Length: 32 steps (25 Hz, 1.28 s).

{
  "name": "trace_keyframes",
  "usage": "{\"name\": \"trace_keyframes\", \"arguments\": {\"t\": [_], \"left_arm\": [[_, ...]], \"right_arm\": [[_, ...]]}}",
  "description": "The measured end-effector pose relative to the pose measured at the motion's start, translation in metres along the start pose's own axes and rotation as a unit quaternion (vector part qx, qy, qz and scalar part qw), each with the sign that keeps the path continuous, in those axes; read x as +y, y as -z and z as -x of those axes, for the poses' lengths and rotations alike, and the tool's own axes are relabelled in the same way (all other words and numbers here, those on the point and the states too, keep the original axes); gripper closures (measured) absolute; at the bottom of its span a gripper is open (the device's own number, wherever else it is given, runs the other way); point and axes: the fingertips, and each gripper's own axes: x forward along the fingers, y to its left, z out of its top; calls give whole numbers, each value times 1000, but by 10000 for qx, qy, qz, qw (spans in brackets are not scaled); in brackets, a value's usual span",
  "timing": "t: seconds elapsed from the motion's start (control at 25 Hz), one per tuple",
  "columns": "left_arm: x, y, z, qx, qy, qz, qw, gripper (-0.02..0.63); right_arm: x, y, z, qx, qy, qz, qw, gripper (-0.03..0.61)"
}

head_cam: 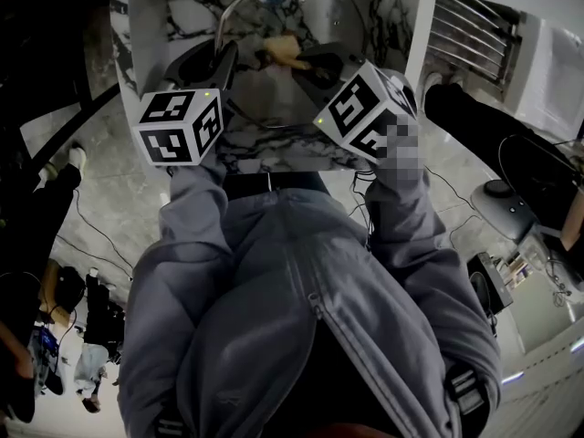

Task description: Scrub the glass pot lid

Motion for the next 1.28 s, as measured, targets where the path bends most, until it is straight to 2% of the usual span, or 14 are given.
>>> {"name": "trace_keyframes", "arguments": {"t": [0.08, 0.24, 0.52, 0.88, 1.12, 1.28], "left_arm": [[2, 0, 0, 7, 15, 4, 10000, 522], [6, 0, 2, 29, -9, 23, 10000, 522], [11, 2, 6, 65, -81, 58, 9999, 522], [13, 1, 4, 51, -154, 83, 9998, 521], [13, 0, 5, 28, -203, 94, 9997, 520], [12, 0, 5, 11, -239, 78, 9997, 520]], "right_arm": [[-28, -1, 4, 5, 475, -35, 9989, 526], [-74, 0, 6, 258, 1325, 223, 9906, 526], [-117, -6, -17, 375, 2012, 571, 9772, 526], [-103, 8, -57, 861, 1608, 1064, 9775, 526], [-60, 28, -64, 1166, 923, 1044, 9834, 526], [-26, 47, -66, 1385, 614, 1057, 9828, 526]]}}
